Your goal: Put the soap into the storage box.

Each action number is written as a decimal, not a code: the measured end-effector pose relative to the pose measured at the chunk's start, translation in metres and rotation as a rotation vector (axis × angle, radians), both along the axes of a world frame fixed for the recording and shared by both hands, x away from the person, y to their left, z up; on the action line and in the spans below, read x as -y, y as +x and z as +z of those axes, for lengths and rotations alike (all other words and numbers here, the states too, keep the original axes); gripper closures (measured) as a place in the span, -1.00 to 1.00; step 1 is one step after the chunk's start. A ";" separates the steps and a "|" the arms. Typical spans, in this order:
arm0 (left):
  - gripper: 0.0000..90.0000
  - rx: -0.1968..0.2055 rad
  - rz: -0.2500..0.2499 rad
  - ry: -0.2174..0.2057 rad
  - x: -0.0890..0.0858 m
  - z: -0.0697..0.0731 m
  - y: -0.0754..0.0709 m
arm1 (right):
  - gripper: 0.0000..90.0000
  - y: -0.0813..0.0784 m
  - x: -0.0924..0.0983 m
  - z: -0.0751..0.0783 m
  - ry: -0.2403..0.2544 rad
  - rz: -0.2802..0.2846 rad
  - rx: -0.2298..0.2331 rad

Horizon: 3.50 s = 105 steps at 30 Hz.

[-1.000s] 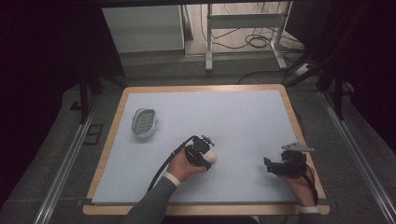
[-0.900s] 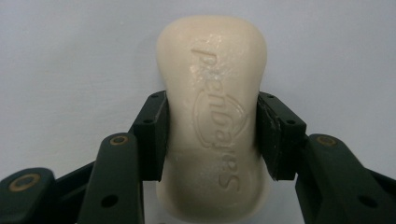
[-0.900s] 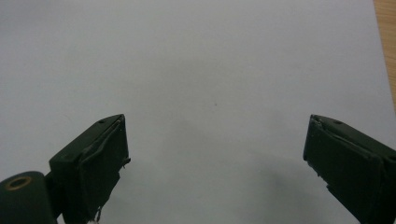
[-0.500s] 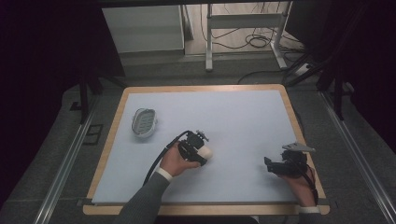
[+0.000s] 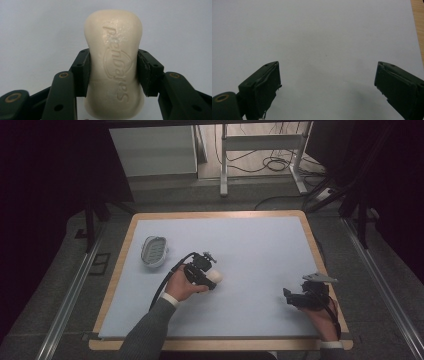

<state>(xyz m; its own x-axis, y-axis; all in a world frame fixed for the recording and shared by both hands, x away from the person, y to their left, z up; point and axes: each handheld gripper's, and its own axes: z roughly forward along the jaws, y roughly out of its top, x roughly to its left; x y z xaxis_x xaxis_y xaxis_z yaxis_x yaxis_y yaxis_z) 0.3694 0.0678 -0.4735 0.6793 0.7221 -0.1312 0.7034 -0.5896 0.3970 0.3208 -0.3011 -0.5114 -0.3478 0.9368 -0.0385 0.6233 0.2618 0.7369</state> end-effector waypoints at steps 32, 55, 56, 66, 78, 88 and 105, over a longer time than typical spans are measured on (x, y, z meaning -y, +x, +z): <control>0.10 0.035 0.072 0.005 -0.028 0.021 0.016 | -0.85 -0.001 0.001 0.002 0.008 -0.006 0.002; 0.10 0.032 0.123 0.047 -0.050 0.029 0.034 | -0.85 0.000 0.000 0.002 0.007 -0.001 -0.001; 0.10 0.031 0.122 0.049 -0.051 0.030 0.035 | -0.85 -0.001 0.000 0.002 0.006 -0.001 -0.001; 0.10 0.028 0.145 0.042 -0.066 0.033 0.041 | -0.85 0.000 0.001 0.002 0.005 -0.003 -0.002; 0.10 0.025 0.192 0.049 -0.085 0.033 0.049 | -0.85 0.000 0.001 0.001 0.003 -0.004 -0.002; 0.10 0.026 0.257 0.042 -0.108 0.035 0.056 | -0.85 0.000 0.001 0.001 -0.001 -0.006 -0.003; 0.10 0.010 0.325 0.035 -0.131 0.027 0.070 | -0.85 0.001 0.001 -0.002 -0.005 -0.004 -0.011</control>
